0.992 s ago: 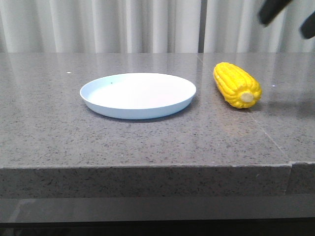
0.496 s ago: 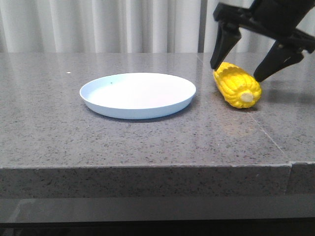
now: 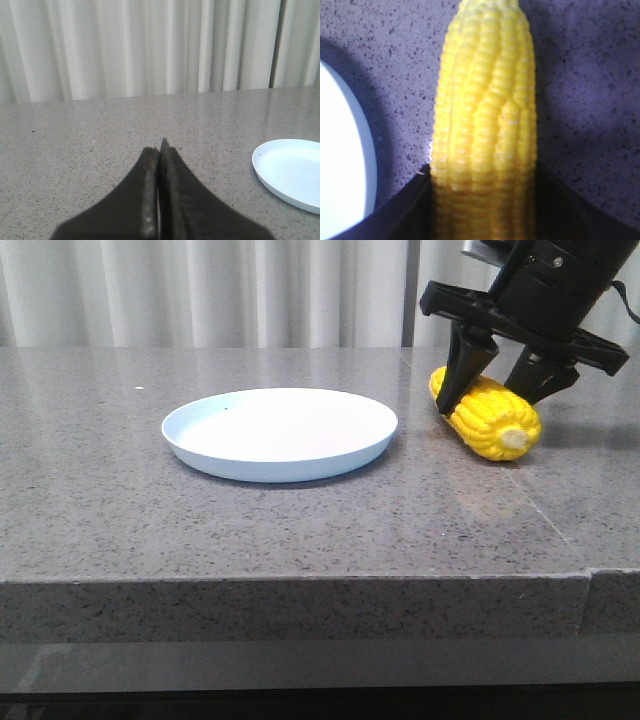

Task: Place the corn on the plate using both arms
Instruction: 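Lower the right gripper over the yellow corn and close on it, then lift the corn with the right gripper and carry it over the plate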

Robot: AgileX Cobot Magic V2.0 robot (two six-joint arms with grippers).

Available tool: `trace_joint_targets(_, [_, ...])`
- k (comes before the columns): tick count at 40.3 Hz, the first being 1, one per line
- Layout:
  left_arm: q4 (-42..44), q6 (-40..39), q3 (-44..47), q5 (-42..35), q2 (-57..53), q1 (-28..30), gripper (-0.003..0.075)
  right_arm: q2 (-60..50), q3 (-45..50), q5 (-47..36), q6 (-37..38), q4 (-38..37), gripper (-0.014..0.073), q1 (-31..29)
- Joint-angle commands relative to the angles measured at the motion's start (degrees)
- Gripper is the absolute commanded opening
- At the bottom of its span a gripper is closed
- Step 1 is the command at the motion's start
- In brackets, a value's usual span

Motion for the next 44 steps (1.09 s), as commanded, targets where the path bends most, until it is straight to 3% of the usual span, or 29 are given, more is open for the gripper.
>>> trace_joint_targets(1, [-0.1, -0.6, -1.4, -5.2, 0.6, 0.0, -0.002, -4.2, -2.0, -0.4, -0.1, 1.5, 0.0174, -0.2])
trace_joint_targets(7, [-0.1, -0.6, -1.4, -5.2, 0.6, 0.0, -0.002, -7.7, -3.6, 0.6, 1.8, -2.8, 0.0174, 1.3])
trace_joint_targets(17, [-0.1, -0.6, -1.4, -5.2, 0.6, 0.0, -0.002, -7.5, -12.0, 6.6, 19.2, -21.1, 0.0174, 12.3])
trace_joint_targets(28, [-0.1, -0.6, -1.4, -5.2, 0.6, 0.0, -0.002, 0.1, -21.3, 7.4, 25.6, -21.7, 0.0174, 22.2])
trace_joint_targets(40, [-0.1, -0.6, -1.4, -5.2, 0.6, 0.0, -0.002, 7.8, -25.3, 8.4, 29.8, -21.6, 0.0182, 23.5])
trace_joint_targets(44, [-0.1, -0.6, -1.4, -5.2, 0.6, 0.0, -0.002, 8.8, -25.3, 8.6, 29.8, -21.6, 0.0279, 23.5])
